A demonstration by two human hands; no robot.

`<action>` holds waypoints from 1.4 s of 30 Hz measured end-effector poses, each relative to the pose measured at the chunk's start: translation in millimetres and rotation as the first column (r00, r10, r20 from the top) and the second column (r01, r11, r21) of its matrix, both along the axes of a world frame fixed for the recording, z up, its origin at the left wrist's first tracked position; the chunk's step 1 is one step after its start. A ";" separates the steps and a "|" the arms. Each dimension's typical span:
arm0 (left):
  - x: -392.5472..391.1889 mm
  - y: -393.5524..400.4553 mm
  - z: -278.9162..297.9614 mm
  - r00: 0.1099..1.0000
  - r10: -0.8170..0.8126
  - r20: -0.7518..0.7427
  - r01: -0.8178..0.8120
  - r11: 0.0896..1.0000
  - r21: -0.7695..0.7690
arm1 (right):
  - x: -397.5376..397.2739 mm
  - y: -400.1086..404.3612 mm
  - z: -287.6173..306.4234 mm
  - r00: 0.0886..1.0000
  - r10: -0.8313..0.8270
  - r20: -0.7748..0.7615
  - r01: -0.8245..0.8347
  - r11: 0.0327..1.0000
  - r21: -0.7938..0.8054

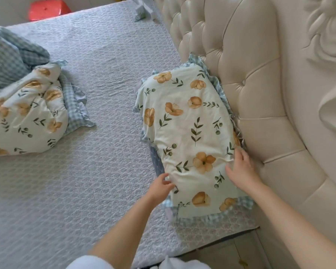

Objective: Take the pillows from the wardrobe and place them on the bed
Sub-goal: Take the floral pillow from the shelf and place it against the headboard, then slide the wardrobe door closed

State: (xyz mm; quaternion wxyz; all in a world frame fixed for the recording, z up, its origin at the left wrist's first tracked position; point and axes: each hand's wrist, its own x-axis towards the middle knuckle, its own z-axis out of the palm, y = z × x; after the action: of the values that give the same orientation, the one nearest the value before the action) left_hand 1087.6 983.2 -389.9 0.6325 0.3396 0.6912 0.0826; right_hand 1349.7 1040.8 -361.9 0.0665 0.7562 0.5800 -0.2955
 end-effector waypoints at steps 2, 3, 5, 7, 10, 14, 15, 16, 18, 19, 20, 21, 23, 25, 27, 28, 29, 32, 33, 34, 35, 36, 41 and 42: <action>0.2 -11.6 11.3 0.999 -0.022 -0.023 0.023 0.998 0.053 | -10.0 -17.4 3.8 0.998 0.057 -0.026 -0.057 0.998 0.009; 0.6 -17.0 16.8 0.999 -0.019 -0.031 0.021 0.996 0.082 | -15.9 -24.9 5.2 0.995 0.085 -0.044 -0.084 0.996 0.018; -0.2 -28.9 23.8 0.999 -0.007 -0.040 0.012 0.991 0.134 | -28.5 -37.6 10.6 0.987 0.128 -0.092 -0.127 0.992 0.015; -3.3 -44.6 27.9 0.999 0.016 -0.049 -0.007 0.986 0.169 | -41.5 -48.7 14.8 0.972 0.191 -0.138 -0.192 0.981 0.008; -11.3 -73.3 33.3 0.993 0.109 -0.053 -0.097 0.976 0.195 | -59.8 -62.5 19.3 0.943 0.270 -0.192 -0.271 0.962 0.021; -31.2 -118.4 44.6 0.945 0.321 -0.066 -0.300 0.927 0.224 | -90.3 -82.2 26.1 0.880 0.407 -0.246 -0.403 0.913 0.066; -37.1 -129.4 46.9 0.924 0.375 -0.069 -0.351 0.907 0.232 | -99.3 -86.3 28.1 0.861 0.439 -0.258 -0.436 0.897 0.070; -43.4 -140.7 48.8 0.900 0.430 -0.073 -0.403 0.884 0.238 | -108.7 -90.8 30.1 0.842 0.468 -0.267 -0.466 0.881 0.076; -56.2 -162.8 54.1 0.842 0.535 -0.069 -0.504 0.827 0.251 | -128.8 -99.6 33.4 0.807 0.518 -0.285 -0.514 0.853 0.096; -62.9 -173.6 56.9 0.812 0.579 -0.068 -0.546 0.796 0.262 | -139.3 -104.6 35.3 0.785 0.545 -0.295 -0.539 0.835 0.110; -69.8 -184.7 59.0 0.782 0.620 -0.070 -0.581 0.765 0.278 | -150.1 -110.0 37.1 0.759 0.577 -0.302 -0.571 0.813 0.118; -76.9 -196.6 61.8 0.750 0.657 -0.073 -0.614 0.733 0.292 | -161.9 -115.8 39.1 0.731 0.612 -0.303 -0.607 0.785 0.122; -90.5 -222.3 67.7 0.685 0.724 -0.074 -0.672 0.669 0.317 | -185.4 -129.1 43.0 0.678 0.672 -0.297 -0.667 0.733 0.134; -103.2 -249.7 73.1 0.623 0.778 -0.082 -0.717 0.609 0.340 | -210.0 -143.9 46.9 0.632 0.714 -0.301 -0.709 0.690 0.147; -115.9 -279.4 76.8 0.559 0.825 -0.087 -0.752 0.548 0.367 | -236.5 -160.9 50.3 0.573 0.761 -0.304 -0.755 0.635 0.165; -122.5 -294.9 78.6 0.525 0.847 -0.087 -0.766 0.514 0.385 | -250.6 -170.4 52.2 0.542 0.784 -0.301 -0.779 0.604 0.170; -128.7 -310.8 80.6 0.488 0.869 -0.084 -0.781 0.478 0.403 | -264.7 -180.9 54.3 0.511 0.807 -0.296 -0.800 0.572 0.179; -146.9 -362.7 87.2 0.369 0.927 -0.068 -0.831 0.362 0.423 | -307.5 -218.7 60.4 0.417 0.857 -0.302 -0.852 0.484 0.199; -152.5 -380.9 90.1 0.331 0.942 -0.061 -0.845 0.324 0.425 | -320.9 -232.6 61.4 0.381 0.871 -0.309 -0.869 0.452 0.203; -158.4 -399.4 92.6 0.289 0.956 -0.055 -0.856 0.284 0.432 | -334.6 -247.3 63.2 0.344 0.885 -0.314 -0.885 0.417 0.207; -164.3 -418.6 95.2 0.241 0.969 -0.052 -0.868 0.240 0.435 | -348.6 -262.5 65.2 0.302 0.898 -0.319 -0.902 0.378 0.211; -169.9 -438.3 97.1 0.186 0.981 -0.048 -0.883 0.188 0.430 | -362.8 -277.8 67.8 0.260 0.910 -0.323 -0.918 0.337 0.210; -194.7 -538.7 106.2 -0.037 0.995 -0.096 -0.913 0.005 0.407 | -434.0 -361.8 79.9 0.062 0.937 -0.343 -0.967 0.142 0.211; -199.8 -558.0 107.6 -0.081 0.991 -0.106 -0.912 -0.031 0.410 | -447.0 -380.4 81.1 0.024 0.935 -0.353 -0.970 0.108 0.219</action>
State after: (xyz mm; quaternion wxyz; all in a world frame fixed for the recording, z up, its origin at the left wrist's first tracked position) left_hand 887.9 425.2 -282.3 0.1981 -0.1818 0.8156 0.5123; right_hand 902.7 660.3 -280.8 0.1550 0.0891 0.9200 -0.3486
